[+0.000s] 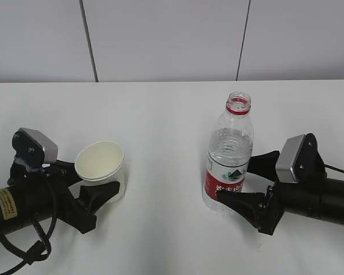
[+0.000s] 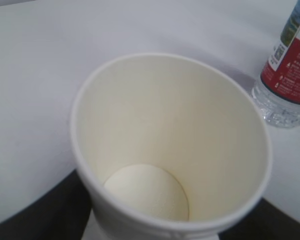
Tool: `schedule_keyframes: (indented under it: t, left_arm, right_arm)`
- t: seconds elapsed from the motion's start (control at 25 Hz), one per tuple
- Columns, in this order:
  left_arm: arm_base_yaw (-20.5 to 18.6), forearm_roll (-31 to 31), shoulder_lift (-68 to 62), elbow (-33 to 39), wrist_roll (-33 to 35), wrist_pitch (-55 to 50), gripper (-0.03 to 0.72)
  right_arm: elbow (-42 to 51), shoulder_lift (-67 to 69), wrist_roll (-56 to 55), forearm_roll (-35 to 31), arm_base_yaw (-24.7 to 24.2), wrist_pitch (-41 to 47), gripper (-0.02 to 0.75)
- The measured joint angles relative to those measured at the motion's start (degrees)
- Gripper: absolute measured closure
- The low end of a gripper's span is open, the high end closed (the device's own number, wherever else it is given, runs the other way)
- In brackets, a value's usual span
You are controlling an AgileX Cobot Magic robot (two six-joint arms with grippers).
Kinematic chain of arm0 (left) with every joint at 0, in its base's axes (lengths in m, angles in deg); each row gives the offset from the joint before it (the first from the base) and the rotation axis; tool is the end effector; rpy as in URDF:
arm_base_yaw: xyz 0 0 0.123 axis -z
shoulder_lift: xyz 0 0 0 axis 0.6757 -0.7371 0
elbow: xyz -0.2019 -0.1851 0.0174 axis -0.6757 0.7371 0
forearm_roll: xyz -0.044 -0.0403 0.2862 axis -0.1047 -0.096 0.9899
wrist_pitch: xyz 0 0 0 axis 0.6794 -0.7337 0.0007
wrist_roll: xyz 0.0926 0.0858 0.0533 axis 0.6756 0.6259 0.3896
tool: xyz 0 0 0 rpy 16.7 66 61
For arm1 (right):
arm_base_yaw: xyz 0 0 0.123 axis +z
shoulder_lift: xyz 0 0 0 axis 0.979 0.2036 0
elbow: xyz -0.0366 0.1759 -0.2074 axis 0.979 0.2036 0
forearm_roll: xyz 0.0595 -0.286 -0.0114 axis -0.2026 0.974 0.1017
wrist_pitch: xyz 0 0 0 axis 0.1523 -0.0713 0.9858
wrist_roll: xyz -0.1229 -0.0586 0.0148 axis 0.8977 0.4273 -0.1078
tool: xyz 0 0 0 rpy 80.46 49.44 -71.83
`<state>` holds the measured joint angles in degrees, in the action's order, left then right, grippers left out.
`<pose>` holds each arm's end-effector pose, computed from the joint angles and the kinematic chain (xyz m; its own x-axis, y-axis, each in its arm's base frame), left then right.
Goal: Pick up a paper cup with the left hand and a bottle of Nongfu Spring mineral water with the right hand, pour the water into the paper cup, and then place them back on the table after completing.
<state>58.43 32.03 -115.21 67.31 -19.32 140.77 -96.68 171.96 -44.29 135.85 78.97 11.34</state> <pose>0.2605 -0.1436 0.0287 -0.3384 0.1393 -0.9306 0.6881 0.7112 -0.1438 0.2927 0.1042 0.0239 -0.1226 -0.3119 -0.9422 -0.7987 0.5945 -0.0929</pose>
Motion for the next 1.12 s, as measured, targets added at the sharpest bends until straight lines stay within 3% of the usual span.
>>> schedule_keyframes:
  t: [0.52, 1.12]
  left_arm:
    - [0.0, 0.0, 0.0, 0.0, 0.0, 0.0, 0.24]
    - [0.0, 0.0, 0.4, 0.0, 0.0, 0.0, 0.24]
  right_arm:
    - [-3.7, 0.4, -0.6, 2.7, 0.1, 0.0, 0.083]
    - [-4.7, 0.4, -1.2, 4.6, 0.1, 0.0, 0.235]
